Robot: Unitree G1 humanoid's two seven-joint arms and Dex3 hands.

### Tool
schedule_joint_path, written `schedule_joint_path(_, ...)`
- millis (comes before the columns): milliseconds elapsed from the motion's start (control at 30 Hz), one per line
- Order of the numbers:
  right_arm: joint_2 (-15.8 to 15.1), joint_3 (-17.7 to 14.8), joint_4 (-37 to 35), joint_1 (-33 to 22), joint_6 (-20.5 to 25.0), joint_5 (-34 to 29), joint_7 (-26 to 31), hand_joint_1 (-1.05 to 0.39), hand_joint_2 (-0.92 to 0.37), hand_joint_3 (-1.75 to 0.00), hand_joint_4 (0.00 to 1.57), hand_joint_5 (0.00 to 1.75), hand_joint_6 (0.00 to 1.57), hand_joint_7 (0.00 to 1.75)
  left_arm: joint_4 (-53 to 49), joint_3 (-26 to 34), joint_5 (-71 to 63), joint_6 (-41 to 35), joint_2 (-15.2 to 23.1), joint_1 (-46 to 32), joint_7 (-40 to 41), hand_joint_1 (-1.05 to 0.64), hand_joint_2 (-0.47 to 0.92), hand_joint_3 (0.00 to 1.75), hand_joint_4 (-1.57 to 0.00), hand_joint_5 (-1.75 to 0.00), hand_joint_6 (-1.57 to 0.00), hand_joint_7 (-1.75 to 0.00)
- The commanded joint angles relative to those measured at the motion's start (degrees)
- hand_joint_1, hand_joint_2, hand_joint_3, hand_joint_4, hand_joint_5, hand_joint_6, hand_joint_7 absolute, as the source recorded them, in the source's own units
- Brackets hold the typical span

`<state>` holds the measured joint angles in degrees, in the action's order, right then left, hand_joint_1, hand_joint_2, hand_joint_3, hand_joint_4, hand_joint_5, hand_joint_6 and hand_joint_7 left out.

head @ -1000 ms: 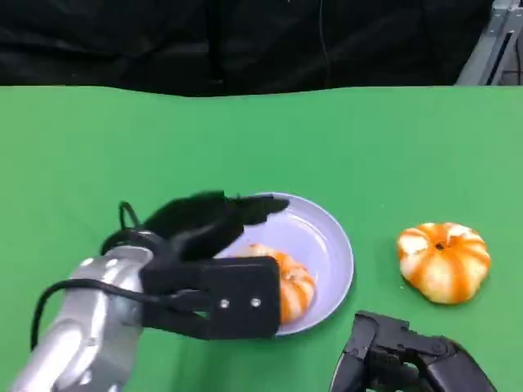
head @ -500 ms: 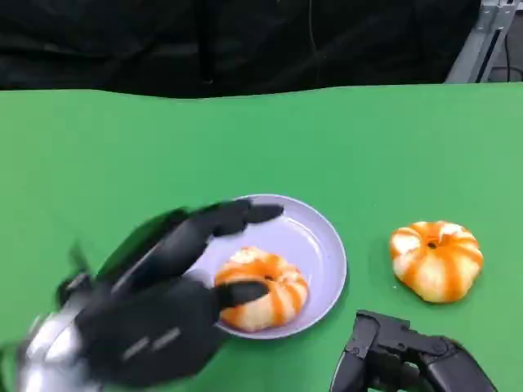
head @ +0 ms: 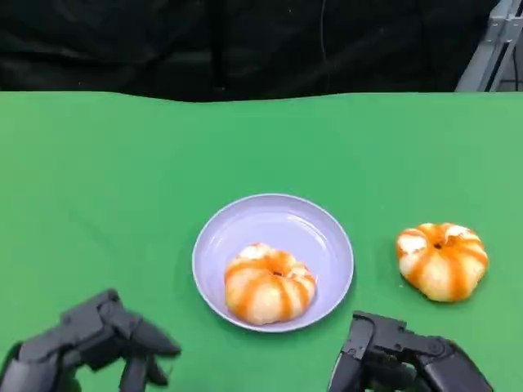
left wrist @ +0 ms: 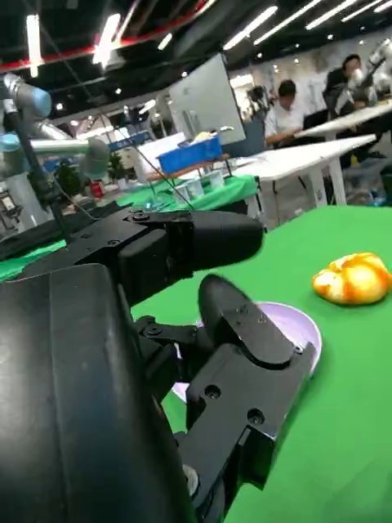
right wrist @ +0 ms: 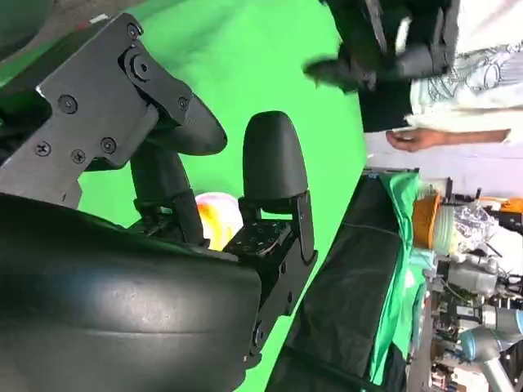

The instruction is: Grasp the bread from the table and place it into the plate.

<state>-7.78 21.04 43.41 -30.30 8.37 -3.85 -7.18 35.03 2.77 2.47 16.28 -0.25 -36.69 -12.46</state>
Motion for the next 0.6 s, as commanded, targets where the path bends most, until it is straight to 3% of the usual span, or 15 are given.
schedule_joint_path(33, -0.76, -0.99, -0.35, 0.14, -0.43, 0.77, -0.46, -0.05, -0.32, -1.35, 0.73, 1.64, 0.71, 1.43, -2.36, -0.37, 0.59, 2.59, -0.07, 0.02, 1.21, 0.00, 0.38, 1.46, -0.85, -1.75, -0.76, -1.61)
schedule_joint_path(367, -1.70, -4.06, -1.27, -0.05, -2.16, 3.66, -2.14, -0.05, -0.33, -1.35, 0.70, 1.66, 0.70, 1.45, -6.28, -2.42, -0.64, 4.20, 0.29, 1.86, 1.72, -0.04, 0.42, 1.37, -0.91, -1.72, -0.81, -1.56)
schedule_joint_path(600, -1.86, -5.23, -1.80, 0.25, -2.21, 3.99, -2.96, -0.07, -0.34, -1.33, 0.70, 1.66, 0.70, 1.46, -8.27, -2.87, -2.17, 4.92, 0.40, 3.69, 2.84, -0.04, 0.39, 1.41, -0.96, -1.67, -0.86, -1.50)
